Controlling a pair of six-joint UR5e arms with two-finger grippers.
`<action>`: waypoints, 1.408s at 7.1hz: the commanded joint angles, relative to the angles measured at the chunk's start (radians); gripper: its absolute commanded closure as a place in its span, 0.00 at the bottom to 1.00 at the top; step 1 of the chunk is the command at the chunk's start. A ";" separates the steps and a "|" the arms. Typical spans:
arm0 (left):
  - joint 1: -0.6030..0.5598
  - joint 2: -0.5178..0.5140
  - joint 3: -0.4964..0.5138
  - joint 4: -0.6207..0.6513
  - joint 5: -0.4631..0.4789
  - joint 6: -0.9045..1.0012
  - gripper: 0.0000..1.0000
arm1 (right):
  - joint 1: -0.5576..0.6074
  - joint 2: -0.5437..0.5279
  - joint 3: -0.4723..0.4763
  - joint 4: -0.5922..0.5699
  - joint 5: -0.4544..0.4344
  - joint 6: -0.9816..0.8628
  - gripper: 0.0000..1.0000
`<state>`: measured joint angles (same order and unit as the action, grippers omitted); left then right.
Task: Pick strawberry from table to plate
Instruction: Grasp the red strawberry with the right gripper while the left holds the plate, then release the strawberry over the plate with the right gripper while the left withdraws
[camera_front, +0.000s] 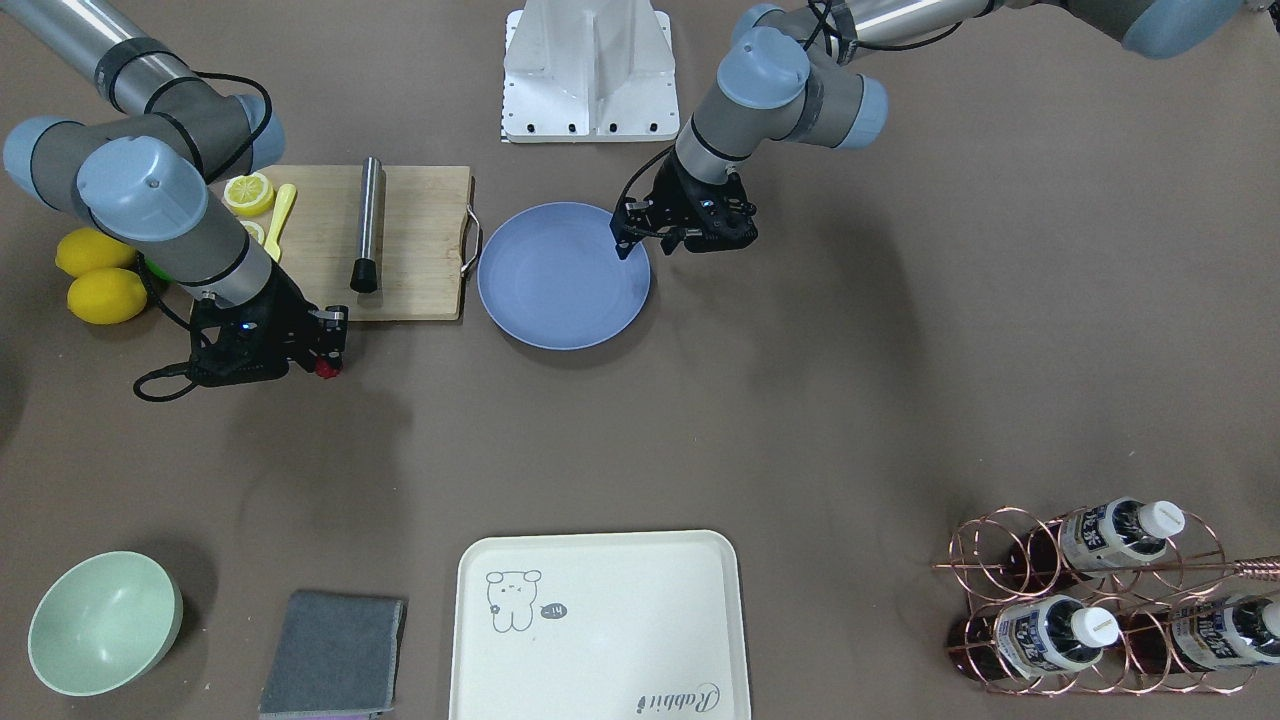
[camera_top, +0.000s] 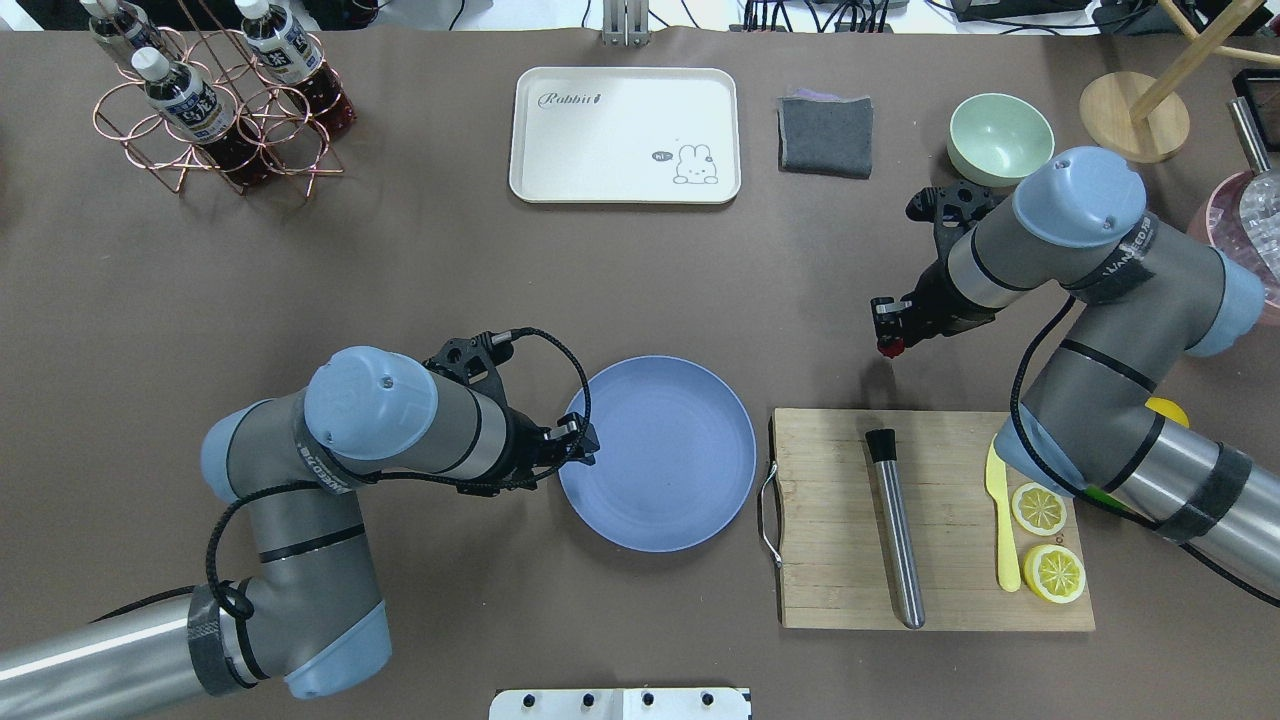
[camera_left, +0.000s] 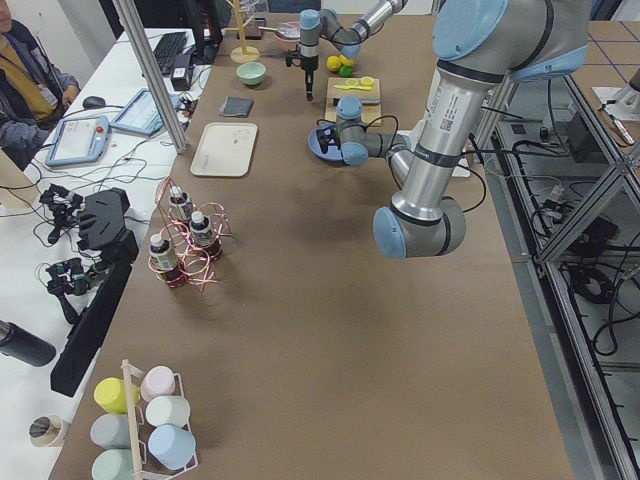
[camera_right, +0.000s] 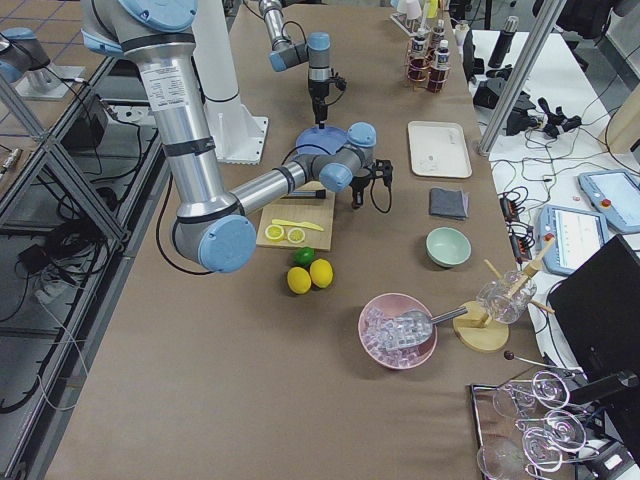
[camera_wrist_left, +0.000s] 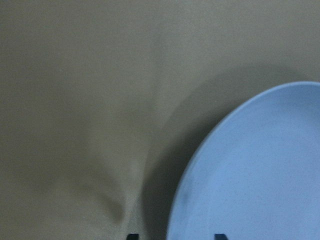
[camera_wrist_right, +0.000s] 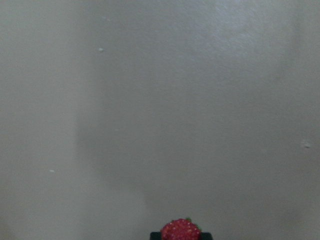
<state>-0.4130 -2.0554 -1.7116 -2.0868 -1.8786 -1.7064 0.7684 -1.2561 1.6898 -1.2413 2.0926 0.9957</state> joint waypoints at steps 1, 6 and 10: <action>-0.067 0.081 -0.086 0.001 -0.020 0.036 0.03 | -0.050 0.102 0.072 -0.091 -0.003 0.140 1.00; -0.294 0.182 -0.141 0.007 -0.125 0.123 0.03 | -0.357 0.216 0.027 -0.086 -0.204 0.362 1.00; -0.306 0.179 -0.186 0.077 -0.142 0.129 0.03 | -0.353 0.221 0.016 -0.084 -0.207 0.379 0.00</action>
<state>-0.7179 -1.8758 -1.8929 -2.0155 -2.0194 -1.5816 0.4111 -1.0359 1.7023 -1.3261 1.8846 1.3706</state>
